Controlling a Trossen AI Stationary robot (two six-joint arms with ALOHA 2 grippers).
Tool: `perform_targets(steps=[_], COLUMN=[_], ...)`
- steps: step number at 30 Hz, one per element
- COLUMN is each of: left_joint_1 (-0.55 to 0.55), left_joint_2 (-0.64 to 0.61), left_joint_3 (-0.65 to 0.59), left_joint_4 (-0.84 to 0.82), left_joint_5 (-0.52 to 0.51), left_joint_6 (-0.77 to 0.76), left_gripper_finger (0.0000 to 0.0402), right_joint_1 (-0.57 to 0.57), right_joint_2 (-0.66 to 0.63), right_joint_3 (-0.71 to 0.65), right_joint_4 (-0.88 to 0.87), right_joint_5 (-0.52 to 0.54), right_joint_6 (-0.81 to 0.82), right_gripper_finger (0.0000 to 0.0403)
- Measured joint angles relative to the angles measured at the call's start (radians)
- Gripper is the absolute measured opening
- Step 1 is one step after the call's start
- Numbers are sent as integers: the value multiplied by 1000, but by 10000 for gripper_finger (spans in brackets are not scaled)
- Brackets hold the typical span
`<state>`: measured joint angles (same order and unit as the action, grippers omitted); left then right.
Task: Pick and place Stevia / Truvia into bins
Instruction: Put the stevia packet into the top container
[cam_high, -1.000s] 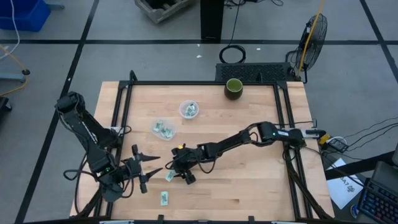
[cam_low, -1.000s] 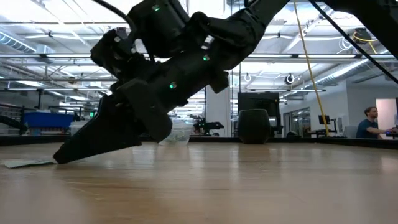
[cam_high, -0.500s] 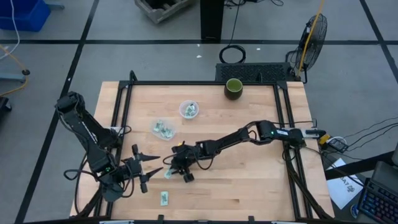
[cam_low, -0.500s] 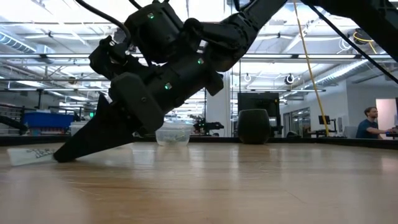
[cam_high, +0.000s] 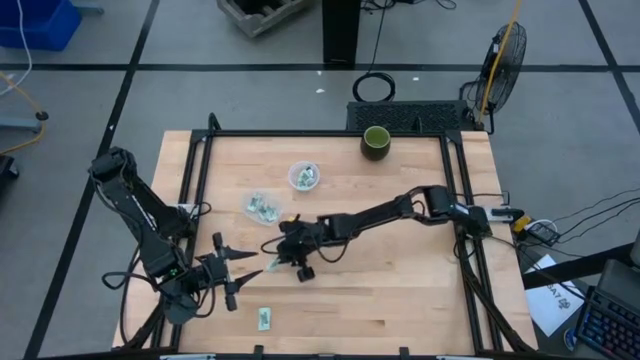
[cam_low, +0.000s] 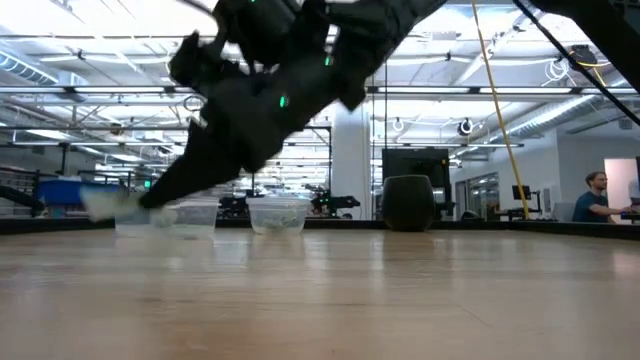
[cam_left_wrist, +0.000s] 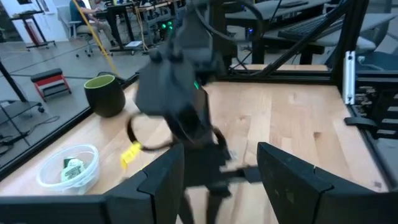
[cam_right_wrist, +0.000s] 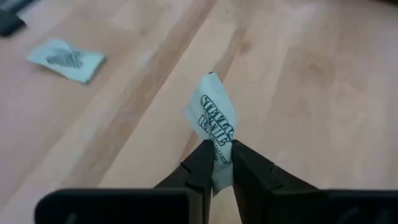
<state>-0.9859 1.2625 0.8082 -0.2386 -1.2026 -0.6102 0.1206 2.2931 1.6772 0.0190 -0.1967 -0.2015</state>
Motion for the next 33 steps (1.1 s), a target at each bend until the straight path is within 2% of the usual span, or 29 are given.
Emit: perform_targets(steps=[6, 10, 15, 26, 33], left_joint_1=[-1, -1, -5, -5, -1], left_joint_2=[-1, 0, 0, 0, 0], left_joint_3=[0, 0, 0, 0, 0], left_joint_4=[5, 5, 5, 4, 3], left_joint_5=[-9, -9, -3, -1, 0], left_joint_6=[0, 0, 0, 3, 1], left_gripper_finger=[209, 209, 209, 209, 209], right_joint_1=[-60, -113, -203, -428, -501], right_joint_2=[-74, -127, -169, -241, -215], right_joint_3=[1, 1, 1, 2, -1], right_joint_4=[-131, -253, -373, -357, -396], right_joint_5=[0, 93, 122, 118, 117], right_joint_6=[-24, -53, -83, -108, -66], right_gripper_finger=[43, 43, 43, 43, 52])
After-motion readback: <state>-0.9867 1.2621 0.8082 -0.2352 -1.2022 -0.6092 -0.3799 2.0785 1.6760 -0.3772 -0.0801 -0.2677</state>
